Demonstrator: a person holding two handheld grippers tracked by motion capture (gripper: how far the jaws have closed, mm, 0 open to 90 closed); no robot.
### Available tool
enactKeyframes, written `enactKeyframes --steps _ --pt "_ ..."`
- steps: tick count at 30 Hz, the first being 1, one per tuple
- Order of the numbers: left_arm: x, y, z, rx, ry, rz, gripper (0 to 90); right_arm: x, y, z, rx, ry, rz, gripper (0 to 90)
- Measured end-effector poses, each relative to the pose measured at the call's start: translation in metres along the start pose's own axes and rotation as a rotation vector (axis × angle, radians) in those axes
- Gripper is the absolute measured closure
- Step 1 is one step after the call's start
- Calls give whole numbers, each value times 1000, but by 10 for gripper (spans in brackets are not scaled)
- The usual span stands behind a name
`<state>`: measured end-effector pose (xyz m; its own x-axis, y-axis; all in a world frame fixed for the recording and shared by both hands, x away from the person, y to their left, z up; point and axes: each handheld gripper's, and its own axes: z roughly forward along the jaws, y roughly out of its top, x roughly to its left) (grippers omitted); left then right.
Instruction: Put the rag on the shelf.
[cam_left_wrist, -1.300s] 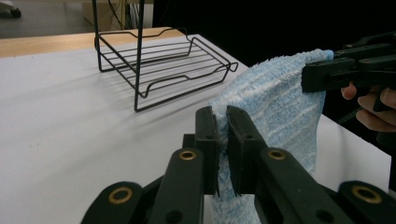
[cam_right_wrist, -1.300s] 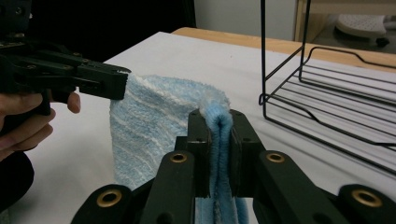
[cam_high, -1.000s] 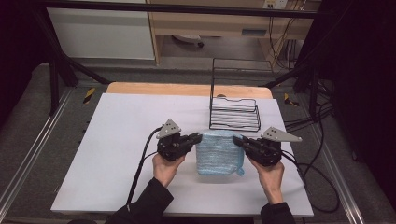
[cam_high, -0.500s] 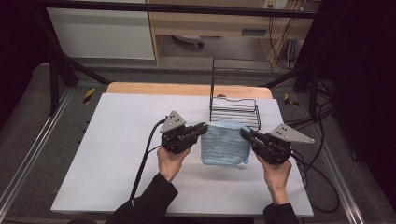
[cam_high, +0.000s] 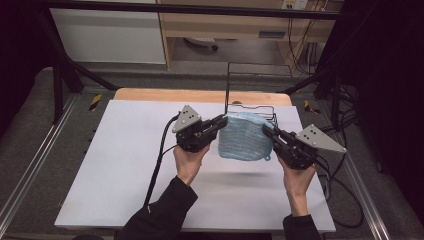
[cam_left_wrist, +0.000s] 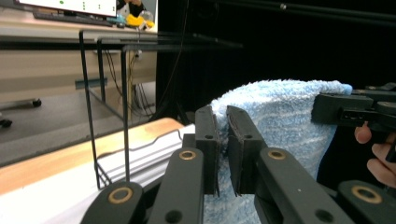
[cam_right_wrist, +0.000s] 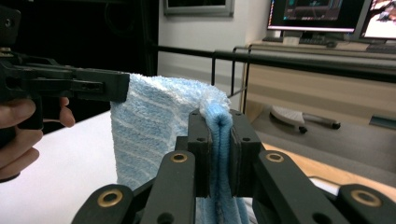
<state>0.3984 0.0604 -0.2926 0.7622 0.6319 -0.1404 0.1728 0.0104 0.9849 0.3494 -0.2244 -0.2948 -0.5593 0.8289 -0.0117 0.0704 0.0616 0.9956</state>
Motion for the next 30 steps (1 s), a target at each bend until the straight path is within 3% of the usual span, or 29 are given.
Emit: enactKeyframes --steps 15,22,30 --pt "-3 42 15 -106 -13 23 834 -8 40 3 -116 -72 -44 818" --pt "-1 58 22 -143 -30 3 834 -12 57 4 -165 -95 -57 818" --pt "1 82 29 -188 -13 25 834 -19 80 10 -207 -113 -70 818"
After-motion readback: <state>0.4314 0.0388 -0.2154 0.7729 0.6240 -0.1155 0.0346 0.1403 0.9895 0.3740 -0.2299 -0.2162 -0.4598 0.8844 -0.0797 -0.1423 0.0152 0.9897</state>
